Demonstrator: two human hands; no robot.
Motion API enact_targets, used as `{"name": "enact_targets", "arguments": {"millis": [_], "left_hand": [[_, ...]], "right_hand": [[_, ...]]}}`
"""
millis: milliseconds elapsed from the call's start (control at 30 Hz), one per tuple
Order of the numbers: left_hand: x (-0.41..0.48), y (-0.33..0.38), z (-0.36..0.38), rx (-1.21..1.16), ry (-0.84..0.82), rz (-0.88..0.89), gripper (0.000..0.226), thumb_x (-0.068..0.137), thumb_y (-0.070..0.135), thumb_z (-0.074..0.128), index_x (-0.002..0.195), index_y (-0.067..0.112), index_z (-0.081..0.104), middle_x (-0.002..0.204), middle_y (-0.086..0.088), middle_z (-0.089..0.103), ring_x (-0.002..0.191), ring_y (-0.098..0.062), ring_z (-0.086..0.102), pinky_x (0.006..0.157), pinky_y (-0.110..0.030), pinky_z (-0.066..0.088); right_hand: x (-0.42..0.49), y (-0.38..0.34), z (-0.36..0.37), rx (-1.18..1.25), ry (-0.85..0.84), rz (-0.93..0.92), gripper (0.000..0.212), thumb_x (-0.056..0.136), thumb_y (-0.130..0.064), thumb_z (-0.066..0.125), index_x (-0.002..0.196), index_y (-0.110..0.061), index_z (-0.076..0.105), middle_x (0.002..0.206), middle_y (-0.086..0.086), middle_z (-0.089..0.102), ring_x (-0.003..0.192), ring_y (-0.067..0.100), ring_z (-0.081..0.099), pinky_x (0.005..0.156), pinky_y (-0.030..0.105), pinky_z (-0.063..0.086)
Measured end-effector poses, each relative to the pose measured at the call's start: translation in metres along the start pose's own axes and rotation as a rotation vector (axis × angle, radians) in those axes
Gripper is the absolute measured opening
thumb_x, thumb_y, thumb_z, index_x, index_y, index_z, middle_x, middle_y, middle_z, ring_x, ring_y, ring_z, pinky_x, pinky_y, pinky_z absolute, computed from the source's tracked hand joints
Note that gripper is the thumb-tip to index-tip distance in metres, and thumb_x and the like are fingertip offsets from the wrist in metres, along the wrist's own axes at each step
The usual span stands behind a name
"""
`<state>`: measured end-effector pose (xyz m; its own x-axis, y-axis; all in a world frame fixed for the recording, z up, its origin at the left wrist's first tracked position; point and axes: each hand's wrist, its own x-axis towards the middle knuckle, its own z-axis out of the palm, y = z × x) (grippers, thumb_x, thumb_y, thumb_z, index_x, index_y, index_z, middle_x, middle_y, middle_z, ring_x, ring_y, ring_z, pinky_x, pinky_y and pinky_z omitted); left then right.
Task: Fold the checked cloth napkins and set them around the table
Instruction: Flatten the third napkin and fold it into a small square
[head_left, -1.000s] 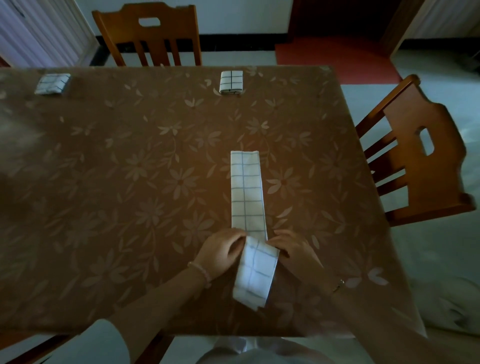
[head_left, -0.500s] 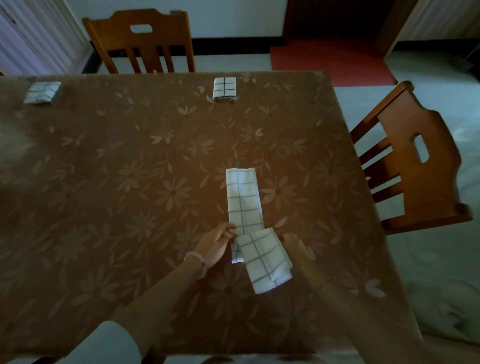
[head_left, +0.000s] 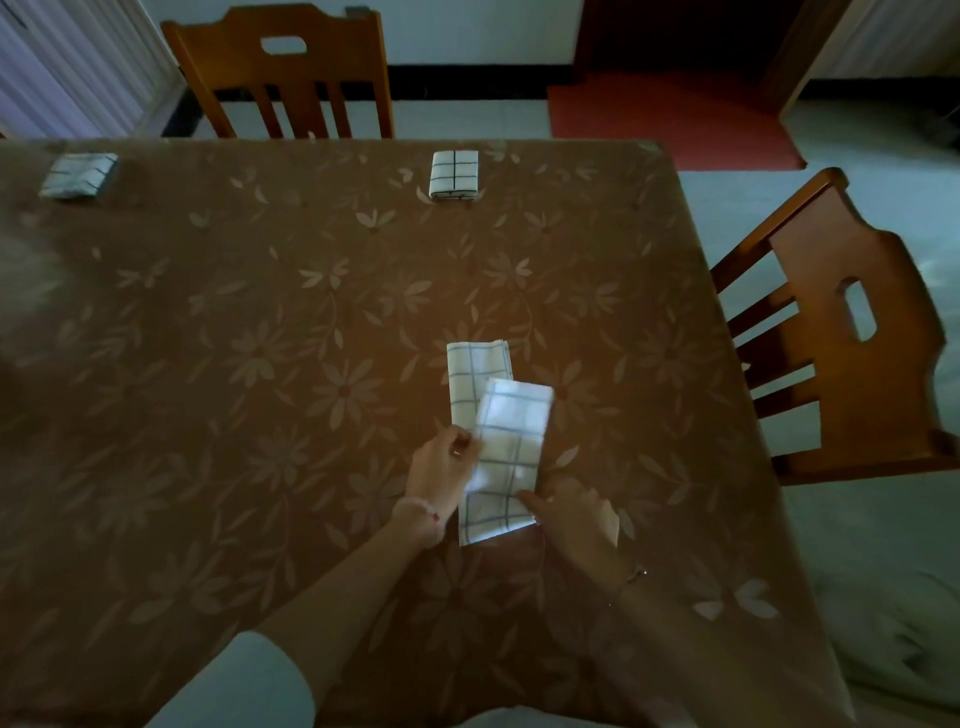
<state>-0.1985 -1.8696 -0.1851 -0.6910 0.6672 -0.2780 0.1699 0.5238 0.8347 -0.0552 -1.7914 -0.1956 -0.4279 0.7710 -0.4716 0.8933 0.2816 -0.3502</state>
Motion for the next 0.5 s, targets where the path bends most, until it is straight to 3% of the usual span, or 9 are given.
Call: {"name": "enact_targets", "arguments": {"millis": [133, 267, 333, 400, 500], "left_hand": [[0.014, -0.007, 0.000, -0.124, 0.016, -0.244, 0.007, 0.090, 0.023, 0.055, 0.092, 0.016, 0.056, 0.092, -0.008, 0.064, 0.070, -0.017, 0.057, 0.054, -0.022, 0.040], [0.011, -0.011, -0.003, -0.084, 0.010, -0.183, 0.012, 0.093, 0.026, 0.050, 0.098, 0.016, 0.055, 0.095, -0.003, 0.064, 0.077, -0.016, 0.060, 0.062, -0.025, 0.045], [0.010, -0.011, -0.004, -0.016, 0.015, -0.153, 0.013, 0.094, 0.024, 0.049, 0.100, 0.014, 0.055, 0.096, 0.000, 0.063, 0.082, -0.015, 0.060, 0.069, -0.026, 0.048], [0.009, -0.012, -0.005, 0.063, 0.024, -0.112, 0.012, 0.094, 0.020, 0.050, 0.102, 0.013, 0.054, 0.096, 0.001, 0.062, 0.085, -0.013, 0.060, 0.071, -0.023, 0.049], [0.010, -0.015, -0.005, 0.245, 0.056, 0.042, 0.014, 0.092, 0.018, 0.052, 0.104, 0.012, 0.053, 0.097, 0.002, 0.059, 0.087, -0.012, 0.057, 0.074, -0.023, 0.049]], "right_hand": [[-0.003, 0.002, -0.002, 0.030, 0.017, -0.046, 0.042, 0.084, -0.060, 0.051, 0.076, -0.021, 0.063, 0.089, 0.002, 0.069, 0.087, 0.025, 0.066, 0.072, 0.030, 0.049], [0.000, 0.008, -0.003, 0.129, -0.008, -0.037, 0.043, 0.087, -0.059, 0.048, 0.057, -0.028, 0.044, 0.077, -0.001, 0.064, 0.082, 0.025, 0.064, 0.065, 0.028, 0.042], [0.003, 0.009, -0.006, 0.173, -0.008, -0.038, 0.039, 0.087, -0.057, 0.049, 0.060, -0.029, 0.050, 0.078, -0.002, 0.066, 0.082, 0.025, 0.064, 0.068, 0.030, 0.046], [0.005, 0.009, -0.011, 0.199, -0.001, -0.041, 0.029, 0.088, -0.054, 0.049, 0.078, -0.030, 0.062, 0.084, -0.004, 0.068, 0.084, 0.022, 0.064, 0.071, 0.030, 0.047], [0.012, 0.004, -0.020, 0.248, 0.030, -0.058, 0.026, 0.091, -0.045, 0.050, 0.101, -0.026, 0.065, 0.095, -0.007, 0.068, 0.090, 0.018, 0.062, 0.073, 0.027, 0.045]]}}
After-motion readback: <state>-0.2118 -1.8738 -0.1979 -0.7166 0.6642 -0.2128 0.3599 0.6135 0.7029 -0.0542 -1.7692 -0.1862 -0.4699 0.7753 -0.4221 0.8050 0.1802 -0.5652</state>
